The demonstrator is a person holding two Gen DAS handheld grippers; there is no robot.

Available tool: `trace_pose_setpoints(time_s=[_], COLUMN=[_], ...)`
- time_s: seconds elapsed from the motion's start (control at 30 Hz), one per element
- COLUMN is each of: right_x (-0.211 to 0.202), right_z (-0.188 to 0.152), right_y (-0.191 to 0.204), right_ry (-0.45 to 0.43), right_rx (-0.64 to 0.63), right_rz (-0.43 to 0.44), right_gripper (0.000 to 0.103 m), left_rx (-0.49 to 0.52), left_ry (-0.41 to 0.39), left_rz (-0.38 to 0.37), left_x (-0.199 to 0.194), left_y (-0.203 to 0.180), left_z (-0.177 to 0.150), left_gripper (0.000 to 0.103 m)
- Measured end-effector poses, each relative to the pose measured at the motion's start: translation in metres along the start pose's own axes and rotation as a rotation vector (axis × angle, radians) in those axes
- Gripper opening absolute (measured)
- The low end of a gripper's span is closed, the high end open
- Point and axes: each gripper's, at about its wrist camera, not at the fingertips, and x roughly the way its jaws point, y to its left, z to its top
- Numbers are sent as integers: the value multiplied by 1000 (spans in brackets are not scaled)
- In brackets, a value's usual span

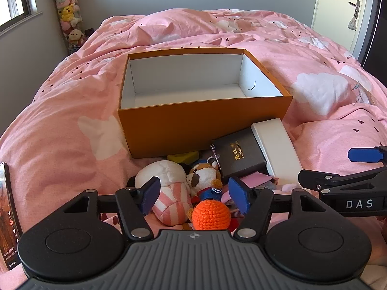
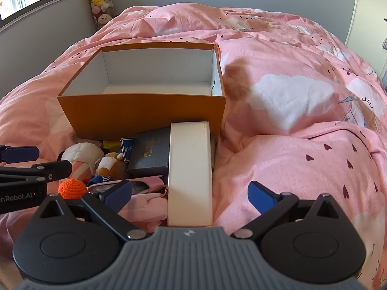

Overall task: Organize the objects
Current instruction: 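Reach the right gripper to the long white box and tilt it up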

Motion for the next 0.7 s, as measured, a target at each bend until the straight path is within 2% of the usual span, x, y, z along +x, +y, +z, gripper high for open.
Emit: trace_pose_setpoints(time_s=[0.4, 0.53, 0.6, 0.7], right_x=[2, 4, 5, 10], right_z=[2, 6, 9, 13], right_y=[-6, -11, -14, -19], right_ry=[20, 31, 40, 59], right_rx=[14, 21, 20, 19], right_rz=[34, 47, 52, 55], right_gripper=[102, 101, 98, 86], left_rx=[15, 20, 27, 35], left_ry=[10, 19, 20, 19], left_rz=[-43, -51, -53, -54], left_x=[1, 5, 7, 11], left_y=[1, 1, 1, 0], left_z=[2, 8, 11, 16], left_gripper=[75, 70, 67, 59])
